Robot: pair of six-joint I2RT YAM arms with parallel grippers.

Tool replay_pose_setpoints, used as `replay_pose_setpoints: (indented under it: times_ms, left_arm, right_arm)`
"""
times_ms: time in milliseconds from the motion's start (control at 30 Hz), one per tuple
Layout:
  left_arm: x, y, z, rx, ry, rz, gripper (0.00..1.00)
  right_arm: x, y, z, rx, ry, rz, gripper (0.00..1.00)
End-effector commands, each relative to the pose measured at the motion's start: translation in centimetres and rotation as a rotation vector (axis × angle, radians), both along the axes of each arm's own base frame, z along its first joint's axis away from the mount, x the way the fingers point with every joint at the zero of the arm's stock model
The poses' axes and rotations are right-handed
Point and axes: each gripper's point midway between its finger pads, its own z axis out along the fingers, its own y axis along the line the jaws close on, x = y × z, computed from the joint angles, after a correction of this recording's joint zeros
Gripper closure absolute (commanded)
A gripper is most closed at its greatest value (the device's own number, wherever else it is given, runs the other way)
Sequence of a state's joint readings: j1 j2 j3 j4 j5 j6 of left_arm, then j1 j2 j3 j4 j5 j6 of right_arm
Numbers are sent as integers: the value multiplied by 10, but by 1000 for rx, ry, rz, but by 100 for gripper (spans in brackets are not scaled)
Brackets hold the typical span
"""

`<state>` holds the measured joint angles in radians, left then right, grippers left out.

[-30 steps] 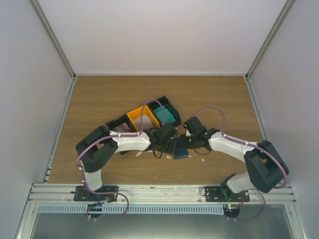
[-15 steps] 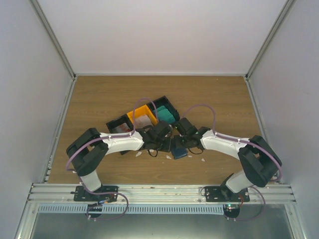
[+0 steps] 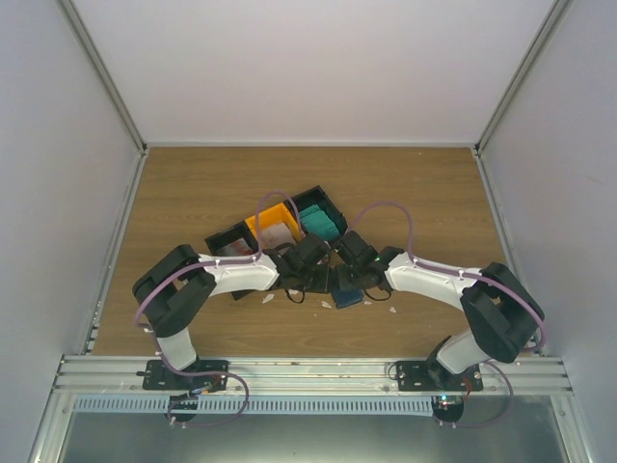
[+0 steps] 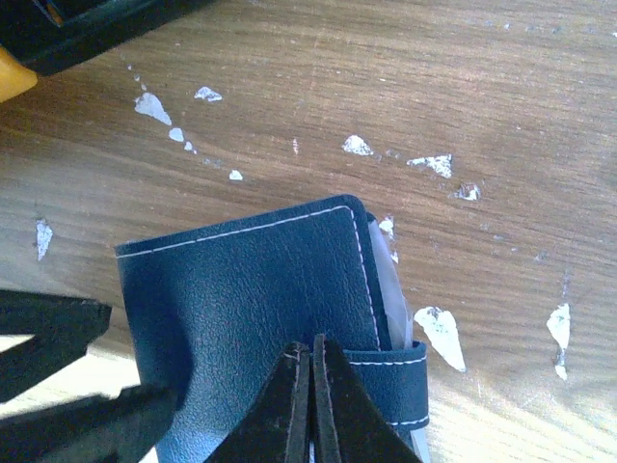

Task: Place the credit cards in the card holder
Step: Close the card holder at the center of the board.

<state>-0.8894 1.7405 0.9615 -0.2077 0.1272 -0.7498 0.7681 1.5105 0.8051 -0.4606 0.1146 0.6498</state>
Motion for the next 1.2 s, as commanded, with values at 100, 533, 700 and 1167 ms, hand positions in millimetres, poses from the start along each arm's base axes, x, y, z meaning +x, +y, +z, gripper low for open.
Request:
replay_pose_setpoints:
  times_ms: [100, 533, 700, 1167]
  left_arm:
    - [11, -10, -12, -44, 16, 25, 63]
    - [9, -7, -17, -44, 27, 33, 68]
    - [10, -7, -16, -44, 24, 34, 68]
    - [14, -6, -18, -43, 26, 35, 71]
  right_arm:
    - [-18, -10, -7, -47, 50, 36, 99]
    - [-25, -1, -21, -4, 90, 65, 100]
    - [-37, -6, -32, -29, 130, 64, 100]
    - [-67, -10, -53, 9, 223, 49, 100]
